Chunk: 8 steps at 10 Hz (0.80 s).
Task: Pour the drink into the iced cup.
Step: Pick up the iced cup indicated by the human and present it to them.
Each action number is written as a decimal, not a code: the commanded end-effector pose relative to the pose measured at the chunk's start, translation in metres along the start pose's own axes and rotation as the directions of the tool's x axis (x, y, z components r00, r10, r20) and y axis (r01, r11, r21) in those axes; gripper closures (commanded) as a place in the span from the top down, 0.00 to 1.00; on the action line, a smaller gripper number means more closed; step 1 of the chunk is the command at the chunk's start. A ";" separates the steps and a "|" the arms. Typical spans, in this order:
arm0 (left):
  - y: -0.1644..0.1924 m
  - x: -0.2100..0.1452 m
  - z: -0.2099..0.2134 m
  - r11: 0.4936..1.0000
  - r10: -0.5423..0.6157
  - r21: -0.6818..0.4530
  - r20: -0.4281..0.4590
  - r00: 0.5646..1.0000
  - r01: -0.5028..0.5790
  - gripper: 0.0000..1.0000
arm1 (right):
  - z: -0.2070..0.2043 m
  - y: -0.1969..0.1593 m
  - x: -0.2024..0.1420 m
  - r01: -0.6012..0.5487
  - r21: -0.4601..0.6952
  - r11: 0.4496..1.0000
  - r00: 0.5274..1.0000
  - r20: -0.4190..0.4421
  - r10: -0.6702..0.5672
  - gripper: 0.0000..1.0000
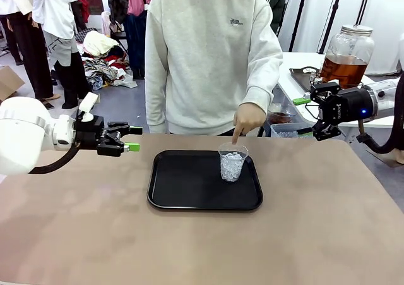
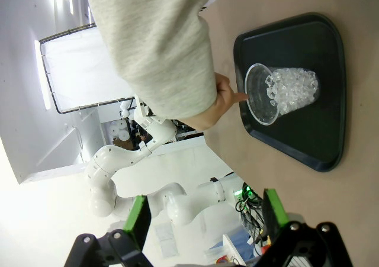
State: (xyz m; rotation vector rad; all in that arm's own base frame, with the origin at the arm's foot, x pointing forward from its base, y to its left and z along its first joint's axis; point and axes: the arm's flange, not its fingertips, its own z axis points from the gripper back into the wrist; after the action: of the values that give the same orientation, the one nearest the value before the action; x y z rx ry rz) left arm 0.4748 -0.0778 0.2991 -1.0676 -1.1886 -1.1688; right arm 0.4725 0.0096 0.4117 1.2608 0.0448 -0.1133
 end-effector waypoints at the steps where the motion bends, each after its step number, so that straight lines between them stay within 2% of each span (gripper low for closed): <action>1: 0.000 0.002 -0.001 1.000 0.002 0.002 0.000 1.000 -0.002 1.00 | 0.000 0.001 0.000 0.000 0.002 1.000 1.000 0.001 0.000 1.00; 7: 0.000 0.002 -0.001 1.000 0.002 0.002 0.000 1.000 -0.002 1.00 | 0.000 0.000 0.000 0.000 0.000 1.000 1.000 0.000 0.000 1.00; 8: 0.000 0.002 -0.001 1.000 0.002 0.002 0.000 1.000 -0.002 1.00 | 0.000 0.002 -0.001 -0.108 0.037 0.993 0.994 -0.027 0.109 1.00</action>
State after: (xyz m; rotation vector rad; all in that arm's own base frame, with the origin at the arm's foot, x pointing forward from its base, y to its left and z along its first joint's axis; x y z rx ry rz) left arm 0.4748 -0.0778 0.2991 -1.0676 -1.1886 -1.1688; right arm 0.4719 0.0104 0.4123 1.2656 0.0325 -0.0846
